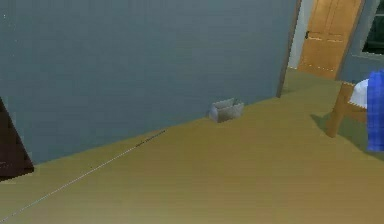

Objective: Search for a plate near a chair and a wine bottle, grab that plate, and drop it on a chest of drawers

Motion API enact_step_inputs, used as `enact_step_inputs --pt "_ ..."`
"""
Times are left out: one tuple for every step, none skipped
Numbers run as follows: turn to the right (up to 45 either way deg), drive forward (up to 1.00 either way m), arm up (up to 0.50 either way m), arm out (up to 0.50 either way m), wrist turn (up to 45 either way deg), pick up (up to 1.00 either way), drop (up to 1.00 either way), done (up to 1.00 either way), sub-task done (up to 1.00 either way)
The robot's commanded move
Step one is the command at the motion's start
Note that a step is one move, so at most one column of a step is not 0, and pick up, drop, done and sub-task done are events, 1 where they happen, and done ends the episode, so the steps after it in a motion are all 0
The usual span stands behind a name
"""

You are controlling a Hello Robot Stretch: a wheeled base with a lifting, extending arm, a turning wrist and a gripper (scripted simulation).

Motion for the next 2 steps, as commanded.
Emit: enact_step_inputs --pt "18.0 0.0 0.0 0.0 0.0 0.0 0.0 0.0 0.0" --pt "0.0 0.85 0.0 0.0 0.0 0.0 0.0 0.0 0.0"
